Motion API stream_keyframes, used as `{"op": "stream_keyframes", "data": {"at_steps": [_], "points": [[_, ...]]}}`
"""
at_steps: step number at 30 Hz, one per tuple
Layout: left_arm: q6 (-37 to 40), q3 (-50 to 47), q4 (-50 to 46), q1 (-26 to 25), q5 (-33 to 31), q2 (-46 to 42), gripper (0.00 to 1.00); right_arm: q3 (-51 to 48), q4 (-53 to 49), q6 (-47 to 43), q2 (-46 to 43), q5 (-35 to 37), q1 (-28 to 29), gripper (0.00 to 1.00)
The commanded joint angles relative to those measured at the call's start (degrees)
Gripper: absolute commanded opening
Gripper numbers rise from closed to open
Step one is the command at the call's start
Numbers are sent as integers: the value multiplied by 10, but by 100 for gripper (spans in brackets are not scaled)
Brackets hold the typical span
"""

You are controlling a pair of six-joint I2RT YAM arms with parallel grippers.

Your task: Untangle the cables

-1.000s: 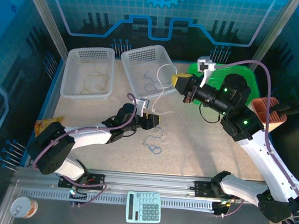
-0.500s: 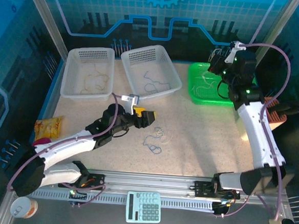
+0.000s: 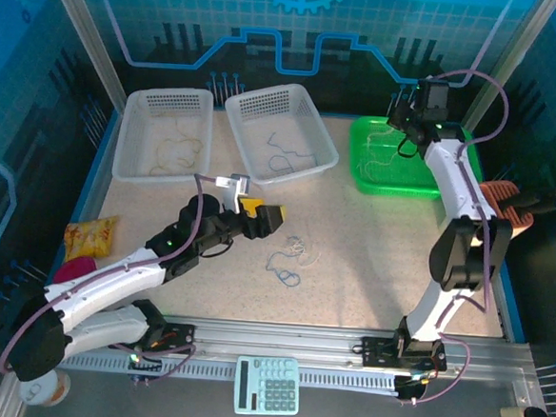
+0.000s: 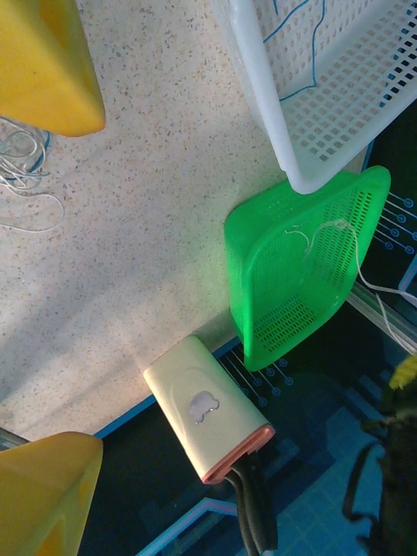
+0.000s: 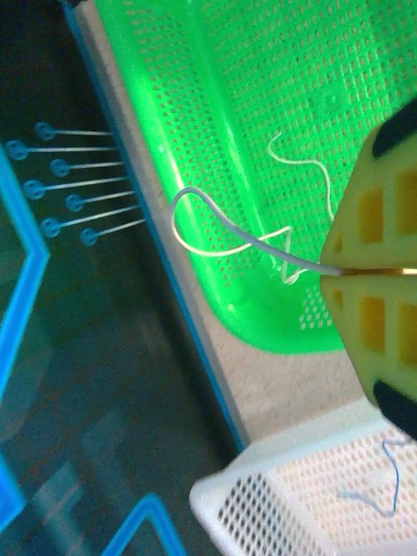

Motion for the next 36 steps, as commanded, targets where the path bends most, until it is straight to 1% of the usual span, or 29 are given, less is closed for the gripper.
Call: {"op": "stream_keyframes", "data": {"at_steps": [1,4,7,12,16,21,24,29,32,36], "points": [[-2,8,-13,-4,-8,-17,89,44,-60,-17,40,19,-8,34],[-1,10,-19,-3,-9,-21,89,54,-72,-25,47,6,-9,46],[1,13,-24,-3,-9,-23,89,45,-61,-27,28,-9,-9,56],[0,14,-26,-4,-14,-22,90,21,-32,-10,-23,-61,-6,58],[-1,14,-34,-4,-19,-22,91,-13,-6,2,-66,-97,17,58],[2,9,-59,-4,-36,-25,95,-97,34,7,-134,-118,68,59],[-2,-3,-64,-3,-46,-32,99,-176,62,9,-180,-128,106,59],[-6,-18,-77,-2,-60,-42,99,-322,87,3,-268,-126,186,59],[-9,-19,-94,0,-68,-44,99,-402,80,1,-317,-115,231,59],[-15,-28,-99,2,-77,-50,99,-502,73,21,-379,-106,295,59]]}}
